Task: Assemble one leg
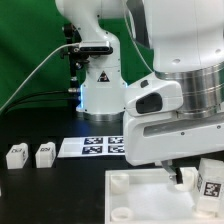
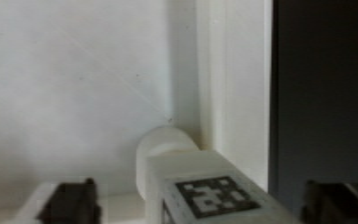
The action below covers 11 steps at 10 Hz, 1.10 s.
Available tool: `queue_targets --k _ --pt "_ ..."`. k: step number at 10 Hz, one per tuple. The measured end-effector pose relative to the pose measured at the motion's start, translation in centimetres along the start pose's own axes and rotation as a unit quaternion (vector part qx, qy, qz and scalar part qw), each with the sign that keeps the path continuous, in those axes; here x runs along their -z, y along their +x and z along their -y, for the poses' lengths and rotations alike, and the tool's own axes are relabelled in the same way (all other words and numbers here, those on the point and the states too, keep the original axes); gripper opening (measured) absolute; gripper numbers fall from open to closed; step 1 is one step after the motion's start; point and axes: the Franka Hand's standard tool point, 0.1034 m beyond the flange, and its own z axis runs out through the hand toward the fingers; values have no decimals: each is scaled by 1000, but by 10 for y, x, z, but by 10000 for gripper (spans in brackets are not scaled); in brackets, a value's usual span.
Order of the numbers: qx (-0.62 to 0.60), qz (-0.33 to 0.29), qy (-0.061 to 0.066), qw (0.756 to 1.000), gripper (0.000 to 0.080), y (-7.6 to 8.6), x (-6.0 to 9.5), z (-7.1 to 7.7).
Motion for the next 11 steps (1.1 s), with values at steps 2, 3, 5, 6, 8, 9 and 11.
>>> queue_targets --k 2,3,5,6,8,9,11 --pt "-14 2 -3 1000 298 0 0 -5" --pt "-67 1 -1 998 298 0 0 -4" --pt "-166 1 -1 986 294 -1 -1 -2" --pt "-209 2 2 978 294 -1 -1 -2" --pt "-411 -2 33 911 294 5 1 4" --pt "-494 -6 45 868 294 5 -1 9" --pt "-621 -5 68 781 293 9 -1 15"
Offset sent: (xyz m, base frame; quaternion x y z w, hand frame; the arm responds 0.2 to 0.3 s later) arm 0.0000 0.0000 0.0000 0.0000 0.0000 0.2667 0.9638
